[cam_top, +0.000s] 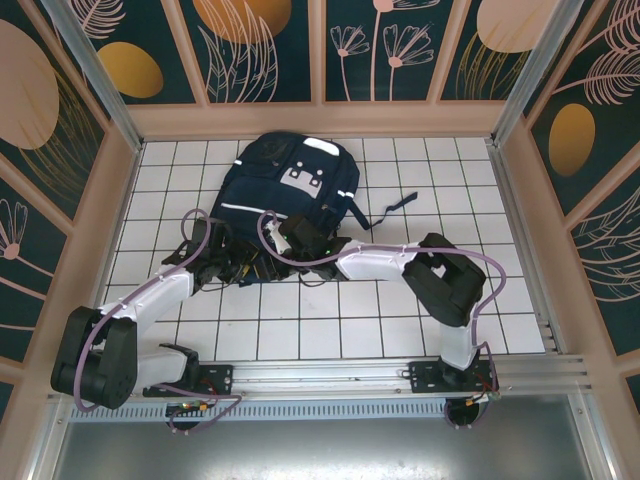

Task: Pack the student bag
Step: Zip the student bag at the top-center of the table.

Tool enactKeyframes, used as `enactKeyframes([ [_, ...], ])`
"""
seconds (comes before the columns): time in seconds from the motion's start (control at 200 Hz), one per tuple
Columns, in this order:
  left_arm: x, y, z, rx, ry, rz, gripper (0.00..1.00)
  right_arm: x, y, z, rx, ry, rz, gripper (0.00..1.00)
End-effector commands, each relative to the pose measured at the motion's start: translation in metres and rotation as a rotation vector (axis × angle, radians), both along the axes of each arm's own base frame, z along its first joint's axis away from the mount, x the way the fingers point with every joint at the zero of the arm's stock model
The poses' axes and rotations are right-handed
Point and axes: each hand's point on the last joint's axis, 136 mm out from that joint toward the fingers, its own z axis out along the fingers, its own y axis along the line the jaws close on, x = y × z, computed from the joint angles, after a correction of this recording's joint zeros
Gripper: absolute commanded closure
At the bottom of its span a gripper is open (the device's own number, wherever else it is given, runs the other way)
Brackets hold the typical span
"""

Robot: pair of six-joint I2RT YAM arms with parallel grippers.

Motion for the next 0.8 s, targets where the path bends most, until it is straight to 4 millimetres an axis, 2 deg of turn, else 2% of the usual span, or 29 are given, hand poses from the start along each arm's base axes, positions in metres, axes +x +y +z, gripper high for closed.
enactKeyframes([
  [0.0, 0.002, -0.009, 0.004, -0.017, -0.016, -0.041, 0.62, 0.014, -0.009, 0.028, 0.027, -0.106, -0.055, 0.62],
  [0.175, 0.003, -0.01, 0.003, -0.018, -0.014, -0.043, 0.62, 0.011, -0.019, 0.015, -0.003, -0.086, -0.072, 0.65],
  [0.515, 0.003, -0.011, 0.005, -0.022, -0.018, -0.047, 0.61, 0.018, -0.018, -0.019, -0.067, -0.044, -0.08, 0.7],
  [0.64, 0.003, -0.011, 0.006, -0.024, -0.02, -0.044, 0.61, 0.018, -0.014, -0.024, -0.072, -0.034, -0.062, 0.71],
  [0.79, 0.004, -0.011, 0.005, -0.026, -0.019, -0.046, 0.6, 0.019, -0.008, -0.026, -0.067, -0.026, -0.05, 0.68],
])
